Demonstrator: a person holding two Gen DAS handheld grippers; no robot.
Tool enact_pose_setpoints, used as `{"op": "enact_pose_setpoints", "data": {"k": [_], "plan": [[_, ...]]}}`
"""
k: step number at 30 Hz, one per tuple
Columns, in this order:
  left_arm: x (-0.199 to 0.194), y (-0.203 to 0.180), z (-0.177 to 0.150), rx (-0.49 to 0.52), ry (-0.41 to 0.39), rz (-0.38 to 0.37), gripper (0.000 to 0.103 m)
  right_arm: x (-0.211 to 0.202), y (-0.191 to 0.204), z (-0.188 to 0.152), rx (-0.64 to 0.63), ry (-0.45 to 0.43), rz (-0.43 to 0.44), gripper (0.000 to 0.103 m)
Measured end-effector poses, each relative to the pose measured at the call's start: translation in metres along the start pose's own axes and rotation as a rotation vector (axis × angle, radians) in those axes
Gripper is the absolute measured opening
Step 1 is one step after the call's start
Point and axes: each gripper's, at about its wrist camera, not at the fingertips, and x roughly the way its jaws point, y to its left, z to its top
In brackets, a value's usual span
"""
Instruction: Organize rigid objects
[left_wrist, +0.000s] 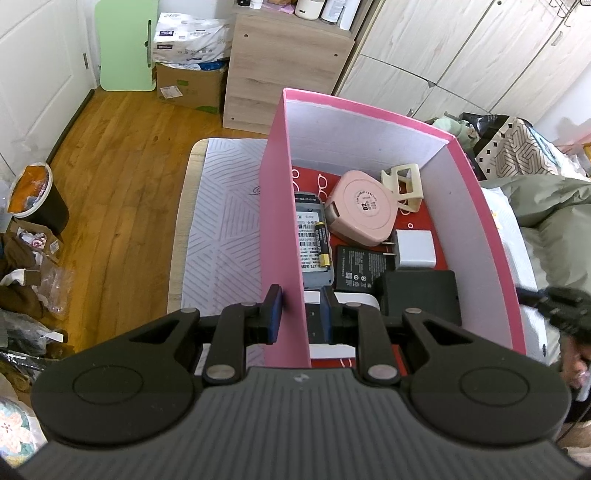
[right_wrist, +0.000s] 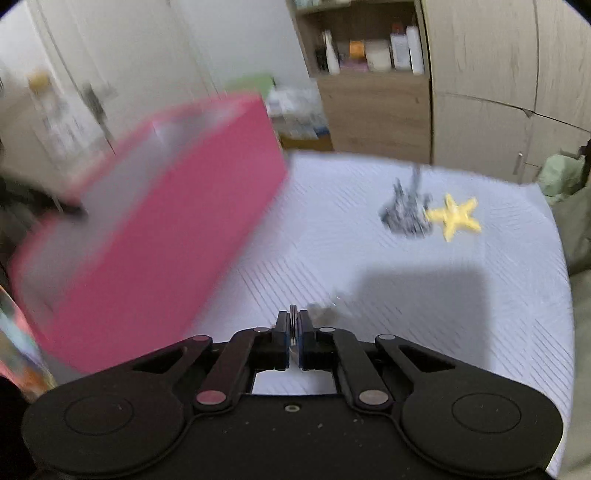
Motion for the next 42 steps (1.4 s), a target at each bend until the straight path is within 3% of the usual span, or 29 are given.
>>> {"op": "enact_pose_setpoints", "data": {"k": [8, 16, 22, 28, 34, 38, 42], "plan": [[0.0, -0.001, 0.001, 0.002, -0.001, 0.002, 0.02, -0.029, 0.024, 0.046, 0.007, -0.124, 0.187, 0.006], [0.001, -0.002, 0.001, 0.011, 0.001, 0.006, 0.02, -0.045, 0.067, 0.09, -0.108, -0.217, 0.261, 0.006], [0.001, -0.006, 0.002, 0.035, 0.005, 0.021, 0.02, -0.015, 0.101, 0.106, -0.171, -0.111, 0.337, 0.006], [0.0, -0.002, -0.001, 0.024, -0.006, 0.008, 0.02, 0.046, 0.128, 0.107, -0.178, 0.045, 0.39, 0.006], [0.0, 0.0, -0.001, 0.02, -0.009, -0.003, 0.02, 0.095, 0.148, 0.106, -0.169, 0.155, 0.372, 0.006], [0.0, 0.001, -0.002, 0.019, -0.012, -0.012, 0.02, 0.112, 0.155, 0.106, -0.206, 0.17, 0.313, 0.006], [0.001, 0.002, -0.003, 0.015, -0.016, -0.022, 0.02, 0.122, 0.159, 0.113, -0.188, 0.196, 0.322, 0.006]]}}
